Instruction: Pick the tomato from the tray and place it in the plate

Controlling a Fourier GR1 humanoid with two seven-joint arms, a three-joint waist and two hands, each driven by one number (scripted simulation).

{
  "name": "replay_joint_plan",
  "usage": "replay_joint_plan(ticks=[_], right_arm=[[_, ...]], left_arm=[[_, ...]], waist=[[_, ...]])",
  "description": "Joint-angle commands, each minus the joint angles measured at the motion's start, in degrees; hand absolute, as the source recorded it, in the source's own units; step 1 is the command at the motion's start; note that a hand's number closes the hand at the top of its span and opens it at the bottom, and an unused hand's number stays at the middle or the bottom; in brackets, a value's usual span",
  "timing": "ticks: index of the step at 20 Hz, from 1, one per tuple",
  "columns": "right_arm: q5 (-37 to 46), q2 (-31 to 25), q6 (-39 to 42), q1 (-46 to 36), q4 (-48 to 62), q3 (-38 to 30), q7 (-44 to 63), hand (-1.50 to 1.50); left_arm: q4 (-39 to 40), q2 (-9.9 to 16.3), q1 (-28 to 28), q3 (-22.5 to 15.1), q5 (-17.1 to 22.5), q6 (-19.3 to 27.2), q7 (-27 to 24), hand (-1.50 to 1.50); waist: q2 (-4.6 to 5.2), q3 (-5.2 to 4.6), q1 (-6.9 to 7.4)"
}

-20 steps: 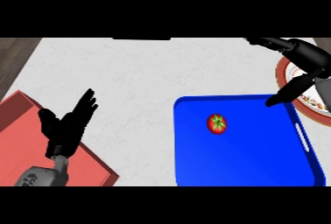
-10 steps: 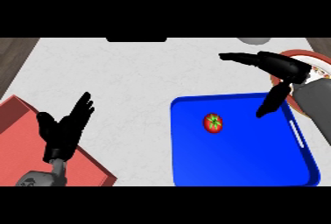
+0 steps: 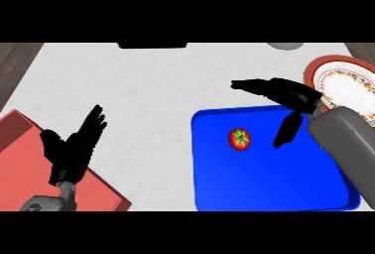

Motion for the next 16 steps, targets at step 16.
replay_joint_plan(ticks=[16], right_arm=[[9.85,3.90,-4.24,6.08,-6.60,2.53,7.87,-1.50]], left_arm=[[3.17,-5.36,4.11,-1.92,-0.73,-1.19,1.85,0.00]], waist=[[0.78,-1.16,0.02]])
